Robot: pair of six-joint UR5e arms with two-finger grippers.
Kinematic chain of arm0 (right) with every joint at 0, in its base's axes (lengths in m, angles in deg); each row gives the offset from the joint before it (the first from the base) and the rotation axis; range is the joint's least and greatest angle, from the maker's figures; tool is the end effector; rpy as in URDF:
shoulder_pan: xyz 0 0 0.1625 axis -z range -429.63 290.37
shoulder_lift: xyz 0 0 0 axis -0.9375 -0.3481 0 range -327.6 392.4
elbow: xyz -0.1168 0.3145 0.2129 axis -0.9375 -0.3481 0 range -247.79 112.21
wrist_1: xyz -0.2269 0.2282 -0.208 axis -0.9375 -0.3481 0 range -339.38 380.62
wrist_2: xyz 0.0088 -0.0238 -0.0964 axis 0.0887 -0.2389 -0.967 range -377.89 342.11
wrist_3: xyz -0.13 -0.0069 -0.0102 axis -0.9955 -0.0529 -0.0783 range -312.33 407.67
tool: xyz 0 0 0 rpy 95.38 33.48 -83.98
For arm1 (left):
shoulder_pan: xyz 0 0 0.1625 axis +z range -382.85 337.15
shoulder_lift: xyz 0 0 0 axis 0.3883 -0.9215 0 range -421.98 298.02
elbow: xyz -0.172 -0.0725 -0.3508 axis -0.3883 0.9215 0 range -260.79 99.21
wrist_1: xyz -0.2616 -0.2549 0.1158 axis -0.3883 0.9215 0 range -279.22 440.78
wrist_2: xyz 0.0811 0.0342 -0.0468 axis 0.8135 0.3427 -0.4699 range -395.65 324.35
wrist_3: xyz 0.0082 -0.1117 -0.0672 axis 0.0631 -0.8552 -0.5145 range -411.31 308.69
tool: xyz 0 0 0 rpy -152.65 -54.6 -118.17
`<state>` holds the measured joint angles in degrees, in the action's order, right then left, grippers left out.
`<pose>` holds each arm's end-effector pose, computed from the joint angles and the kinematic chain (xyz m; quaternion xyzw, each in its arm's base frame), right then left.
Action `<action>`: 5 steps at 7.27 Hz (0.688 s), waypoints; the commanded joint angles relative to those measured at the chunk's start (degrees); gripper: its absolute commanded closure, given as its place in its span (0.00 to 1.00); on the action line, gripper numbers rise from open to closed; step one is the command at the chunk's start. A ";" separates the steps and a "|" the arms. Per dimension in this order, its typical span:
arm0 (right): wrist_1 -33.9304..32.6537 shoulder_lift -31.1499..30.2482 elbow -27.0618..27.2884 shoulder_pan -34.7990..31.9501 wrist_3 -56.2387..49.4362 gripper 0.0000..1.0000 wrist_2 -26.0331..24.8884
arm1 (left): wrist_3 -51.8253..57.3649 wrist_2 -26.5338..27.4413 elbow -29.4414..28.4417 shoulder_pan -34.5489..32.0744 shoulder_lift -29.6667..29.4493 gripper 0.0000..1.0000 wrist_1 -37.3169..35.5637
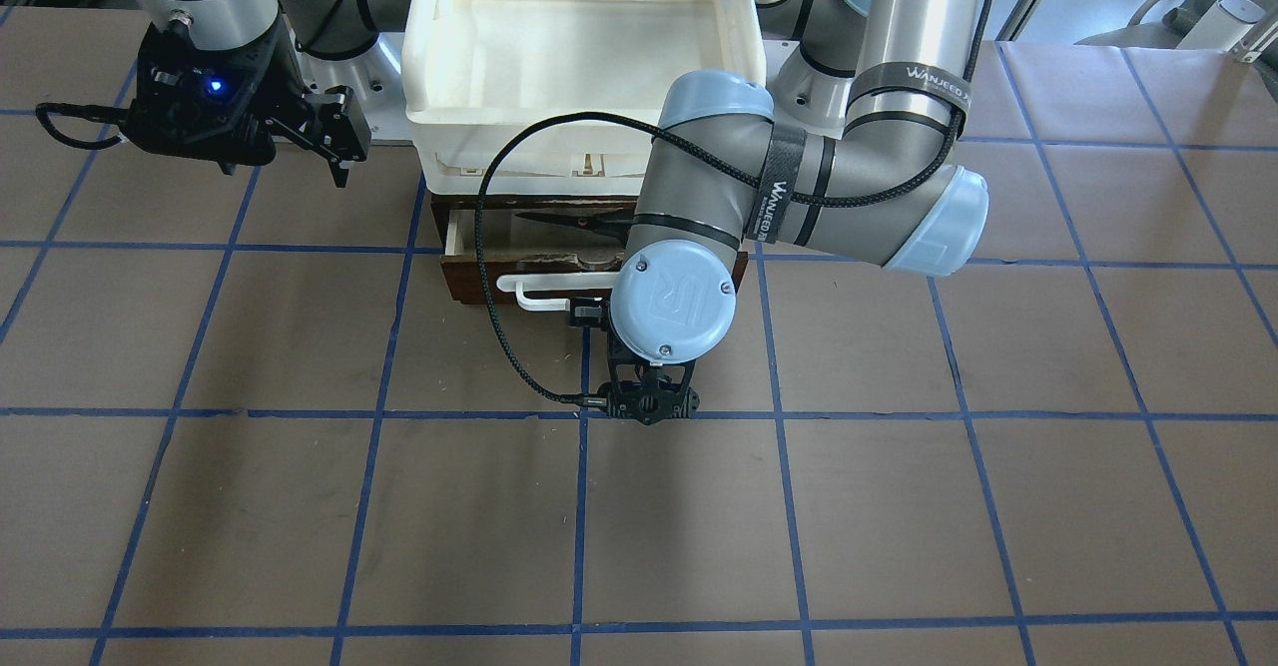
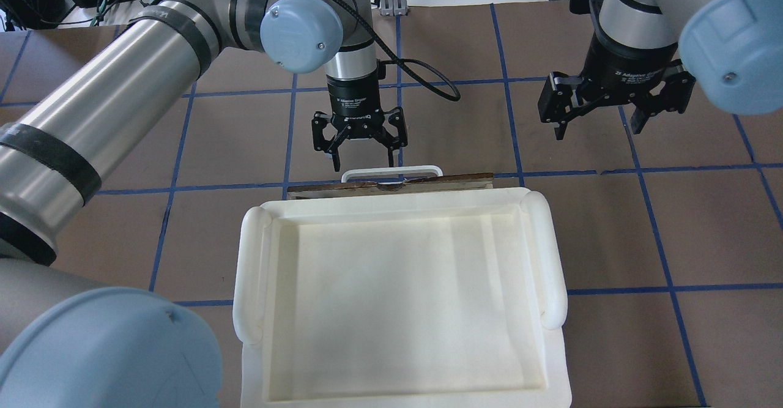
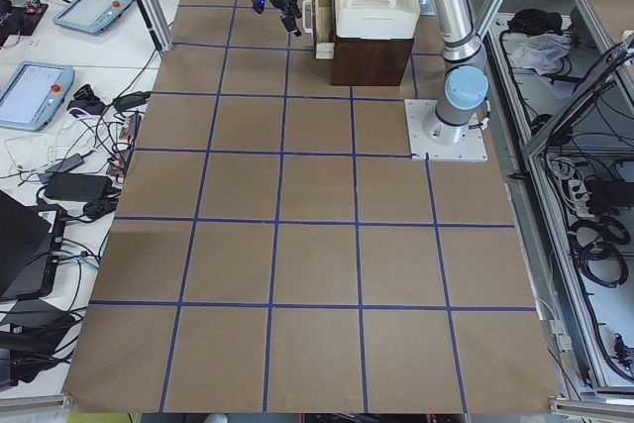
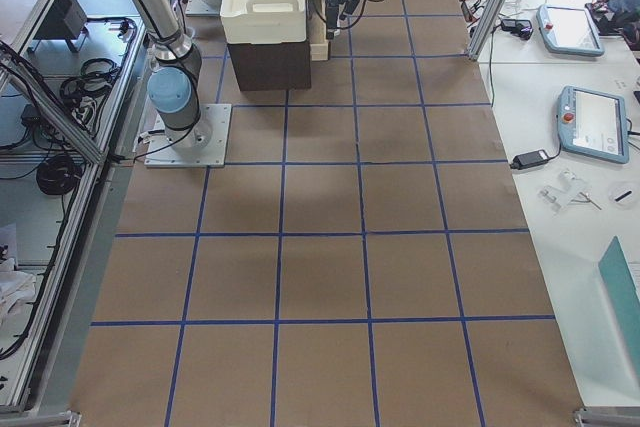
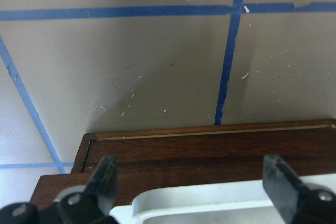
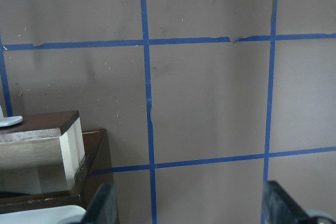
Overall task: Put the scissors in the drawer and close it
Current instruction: 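Press the left gripper against the drawer front to seat it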
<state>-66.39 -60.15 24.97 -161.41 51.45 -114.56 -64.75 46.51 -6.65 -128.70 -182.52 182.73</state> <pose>0.1316 -0.4300 0.4232 -0.0157 -0.9978 -0.0250 0.0595 -0.3039 -0.5172 0.2535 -0.0047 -0.9710 -0.2390 0.0062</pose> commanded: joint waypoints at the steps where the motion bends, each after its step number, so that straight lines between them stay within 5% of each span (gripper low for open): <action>1: 0.00 0.00 0.06 0.02 0.00 0.00 0.00 | 0.00 -0.07 0.13 -0.15 0.64 0.00 2.28; 5: 0.00 0.00 0.15 0.02 0.00 0.00 -0.09 | 0.00 -0.07 2.14 -0.23 1.88 0.00 3.26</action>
<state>-66.39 -60.15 25.10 -161.39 51.45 -114.65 -64.75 46.44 -5.07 -128.87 -181.01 185.92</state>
